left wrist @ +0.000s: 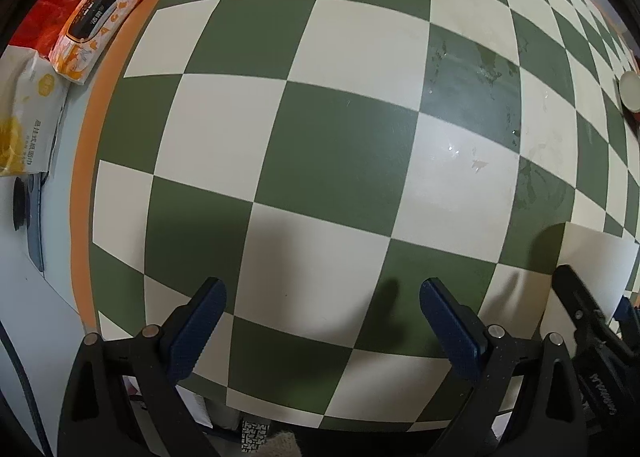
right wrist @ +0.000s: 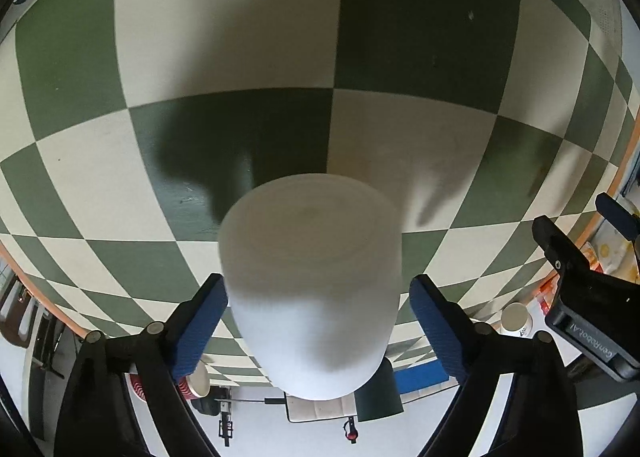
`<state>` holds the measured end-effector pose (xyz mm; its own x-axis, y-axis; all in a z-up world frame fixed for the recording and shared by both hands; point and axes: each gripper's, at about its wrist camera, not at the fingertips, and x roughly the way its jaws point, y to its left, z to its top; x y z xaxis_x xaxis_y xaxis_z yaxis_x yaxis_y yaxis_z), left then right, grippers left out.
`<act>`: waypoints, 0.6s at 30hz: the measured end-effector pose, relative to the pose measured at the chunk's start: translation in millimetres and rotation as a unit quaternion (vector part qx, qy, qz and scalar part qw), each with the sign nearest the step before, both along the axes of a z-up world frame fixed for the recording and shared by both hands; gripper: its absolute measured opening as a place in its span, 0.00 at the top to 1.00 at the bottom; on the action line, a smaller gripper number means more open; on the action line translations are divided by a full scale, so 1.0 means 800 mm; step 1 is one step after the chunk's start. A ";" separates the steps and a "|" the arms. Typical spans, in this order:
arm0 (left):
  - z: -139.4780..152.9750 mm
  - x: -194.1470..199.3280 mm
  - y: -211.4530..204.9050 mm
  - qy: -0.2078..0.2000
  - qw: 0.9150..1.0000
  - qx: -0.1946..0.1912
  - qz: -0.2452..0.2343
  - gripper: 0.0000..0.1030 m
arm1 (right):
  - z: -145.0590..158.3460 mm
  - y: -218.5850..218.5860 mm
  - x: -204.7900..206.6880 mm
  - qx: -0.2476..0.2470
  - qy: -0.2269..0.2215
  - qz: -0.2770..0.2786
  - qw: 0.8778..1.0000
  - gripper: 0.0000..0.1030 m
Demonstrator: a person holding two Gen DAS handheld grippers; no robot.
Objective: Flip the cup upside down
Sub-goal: 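Grasp the white cup with the right gripper while the left gripper releases it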
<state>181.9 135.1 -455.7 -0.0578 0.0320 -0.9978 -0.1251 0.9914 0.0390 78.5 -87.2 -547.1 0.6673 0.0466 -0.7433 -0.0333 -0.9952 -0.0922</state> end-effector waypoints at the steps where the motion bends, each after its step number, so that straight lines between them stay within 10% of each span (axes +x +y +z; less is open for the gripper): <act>1: 0.001 0.001 0.000 -0.002 1.000 0.002 -0.001 0.03 | 0.000 0.002 0.003 0.000 0.002 0.000 1.000 0.12; 18: 0.028 0.013 -0.020 -0.012 1.000 0.009 -0.014 0.03 | -0.012 0.021 -0.009 0.024 0.011 -0.058 0.998 0.27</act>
